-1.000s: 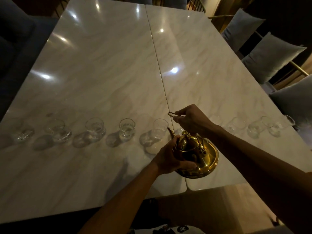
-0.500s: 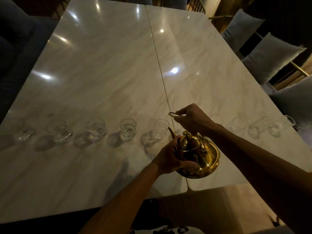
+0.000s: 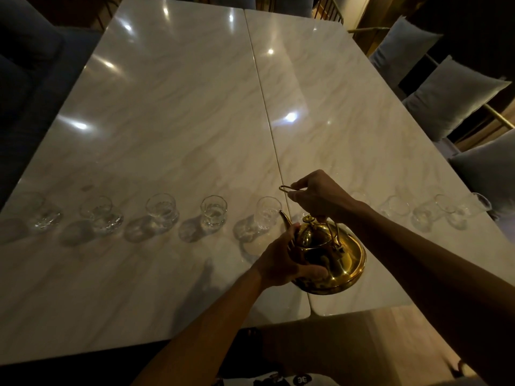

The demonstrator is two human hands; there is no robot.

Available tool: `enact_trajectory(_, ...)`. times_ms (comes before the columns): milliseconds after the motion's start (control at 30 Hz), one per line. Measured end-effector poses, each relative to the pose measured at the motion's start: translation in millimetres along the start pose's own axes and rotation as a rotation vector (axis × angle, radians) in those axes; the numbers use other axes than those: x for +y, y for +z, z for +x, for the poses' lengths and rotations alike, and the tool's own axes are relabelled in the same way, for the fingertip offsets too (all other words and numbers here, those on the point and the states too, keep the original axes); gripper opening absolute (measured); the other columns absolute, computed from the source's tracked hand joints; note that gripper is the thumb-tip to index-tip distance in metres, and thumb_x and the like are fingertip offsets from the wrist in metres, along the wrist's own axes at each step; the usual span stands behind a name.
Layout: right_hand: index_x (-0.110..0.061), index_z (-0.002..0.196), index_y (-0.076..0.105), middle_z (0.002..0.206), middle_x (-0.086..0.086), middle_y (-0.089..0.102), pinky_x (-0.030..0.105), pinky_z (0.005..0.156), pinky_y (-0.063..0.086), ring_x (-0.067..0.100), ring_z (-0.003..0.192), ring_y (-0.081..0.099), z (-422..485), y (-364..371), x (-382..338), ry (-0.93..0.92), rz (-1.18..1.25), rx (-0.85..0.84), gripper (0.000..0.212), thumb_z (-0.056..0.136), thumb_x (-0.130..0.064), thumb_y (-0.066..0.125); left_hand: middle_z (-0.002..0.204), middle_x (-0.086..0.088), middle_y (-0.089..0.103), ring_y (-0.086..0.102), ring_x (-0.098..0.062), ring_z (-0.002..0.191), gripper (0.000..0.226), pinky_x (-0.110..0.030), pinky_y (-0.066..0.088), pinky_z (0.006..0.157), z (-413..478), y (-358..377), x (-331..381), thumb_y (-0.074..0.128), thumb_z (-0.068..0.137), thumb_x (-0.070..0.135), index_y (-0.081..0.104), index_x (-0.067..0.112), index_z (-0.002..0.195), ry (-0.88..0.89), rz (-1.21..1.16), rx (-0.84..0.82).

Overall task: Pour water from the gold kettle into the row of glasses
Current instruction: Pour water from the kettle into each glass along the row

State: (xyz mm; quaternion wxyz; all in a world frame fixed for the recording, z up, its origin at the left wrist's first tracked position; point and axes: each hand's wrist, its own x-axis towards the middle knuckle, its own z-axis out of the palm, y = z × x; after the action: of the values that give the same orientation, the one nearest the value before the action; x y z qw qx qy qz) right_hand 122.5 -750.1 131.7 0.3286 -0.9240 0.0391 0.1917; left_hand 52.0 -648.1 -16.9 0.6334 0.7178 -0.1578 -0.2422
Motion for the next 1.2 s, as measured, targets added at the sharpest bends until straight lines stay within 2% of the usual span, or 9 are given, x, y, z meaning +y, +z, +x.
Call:
enact_trajectory(133,0.003,0.115,0.065,0.066,0.003,0.061,0.015,0.034,0.036,0.011,0.046,0.049,-1.0,-1.2,0.9,0.000,0.000,-0.003,0.029,0.093,-0.014,0.057,0.137,0.008,0.065,0.061,-0.016,0.130,0.088,-0.054,0.051,0.108,0.9,1.4,-1.6,0.092,0.070,0.036,0.044,0.038,0.144,-0.003,0.011,-0.004)
enact_trajectory(267,0.002,0.113,0.067,0.067,0.002,0.062,0.017,0.039,0.037,0.011,0.048,0.050,-0.8,-2.1,1.4,-0.004,-0.018,-0.003,0.028,0.093,-0.014,0.058,0.136,0.009,0.066,0.062,-0.014,0.128,0.087,-0.052,0.051,0.109,1.5,3.2,-1.7,0.092,0.070,0.034,0.045,0.038,0.143,-0.002,0.006,-0.008)
enact_trajectory(400,0.001,0.112,0.067,0.065,0.003,0.061,0.017,0.036,0.035,0.011,0.047,0.049,-0.6,-3.8,2.2,0.008,-0.020,0.000,0.026,0.092,-0.014,0.058,0.135,0.009,0.067,0.062,-0.013,0.127,0.087,-0.051,0.051,0.109,1.5,4.6,0.6,0.091,0.070,0.035,0.044,0.036,0.144,0.003,0.006,-0.008)
enact_trajectory(933,0.001,0.110,0.068,0.066,0.004,0.060,0.021,0.040,0.037,0.012,0.049,0.050,-1.9,-5.0,-1.2,0.024,-0.022,0.002,0.025,0.092,-0.014,0.058,0.135,0.007,0.066,0.062,-0.013,0.127,0.087,-0.050,0.051,0.109,2.2,4.4,2.0,0.090,0.070,0.035,0.044,0.034,0.144,0.010,0.013,-0.003)
enact_trajectory(1100,0.002,0.110,0.069,0.077,0.012,0.066,0.023,0.044,0.041,0.016,0.054,0.053,-3.4,-4.5,-0.6,0.012,-0.018,-0.001,0.026,0.092,-0.014,0.059,0.136,0.007,0.066,0.061,-0.014,0.128,0.088,-0.052,0.051,0.110,1.0,4.0,2.3,0.090,0.071,0.034,0.044,0.033,0.145,0.006,0.022,-0.009)
enact_trajectory(1200,0.003,0.110,0.068,0.070,0.009,0.063,0.022,0.041,0.038,0.014,0.049,0.050,-6.2,-5.2,-0.4,0.013,-0.011,-0.005,0.026,0.092,-0.013,0.058,0.135,0.007,0.066,0.061,-0.014,0.128,0.087,-0.052,0.051,0.109,0.0,5.0,3.3,0.091,0.070,0.036,0.044,0.034,0.144,0.004,0.036,-0.007)
